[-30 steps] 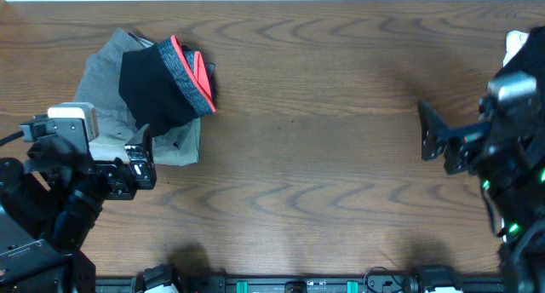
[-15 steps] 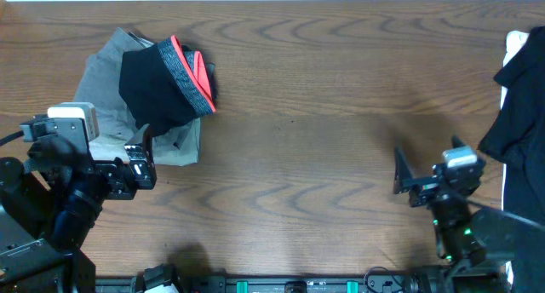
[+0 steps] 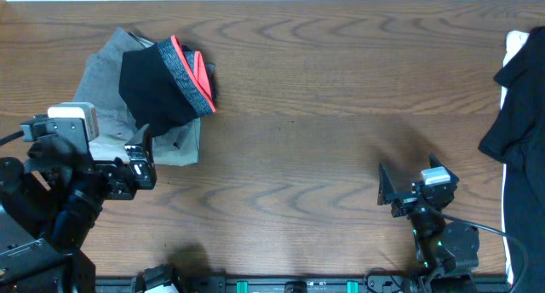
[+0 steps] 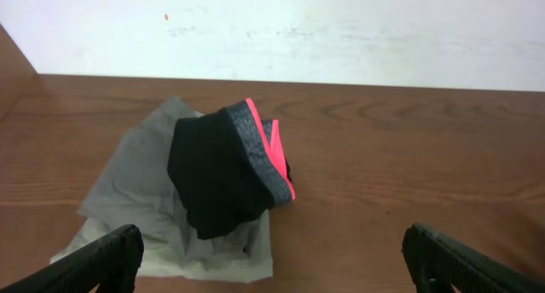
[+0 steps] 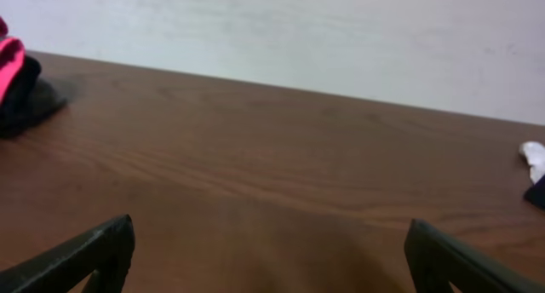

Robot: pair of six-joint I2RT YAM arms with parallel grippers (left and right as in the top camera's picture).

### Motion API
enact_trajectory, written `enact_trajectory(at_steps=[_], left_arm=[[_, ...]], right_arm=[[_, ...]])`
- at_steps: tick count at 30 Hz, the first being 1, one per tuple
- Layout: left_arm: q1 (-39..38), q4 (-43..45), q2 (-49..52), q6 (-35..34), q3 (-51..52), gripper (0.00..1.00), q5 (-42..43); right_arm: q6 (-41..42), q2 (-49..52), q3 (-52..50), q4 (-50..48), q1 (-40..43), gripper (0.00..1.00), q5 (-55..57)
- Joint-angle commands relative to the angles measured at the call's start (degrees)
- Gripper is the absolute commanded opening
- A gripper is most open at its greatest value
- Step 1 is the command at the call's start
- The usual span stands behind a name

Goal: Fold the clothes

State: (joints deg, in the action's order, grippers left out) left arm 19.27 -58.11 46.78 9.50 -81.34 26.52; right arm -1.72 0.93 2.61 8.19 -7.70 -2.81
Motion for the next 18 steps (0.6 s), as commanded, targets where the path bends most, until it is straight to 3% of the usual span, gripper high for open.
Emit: enact_trajectory(at_steps=[1, 18], left_arm=[[-0.2, 0.0, 0.2, 1.0, 0.1, 0.98, -0.4], [-0.2, 0.0, 0.2, 1.0, 0.1, 0.98, -0.5]], right_arm=[[0.3, -0.6, -0.5, -0.3, -1.8, 0.99, 2.2], [0.4, -0.6, -0.5, -0.2, -2.3, 0.99, 2.2]])
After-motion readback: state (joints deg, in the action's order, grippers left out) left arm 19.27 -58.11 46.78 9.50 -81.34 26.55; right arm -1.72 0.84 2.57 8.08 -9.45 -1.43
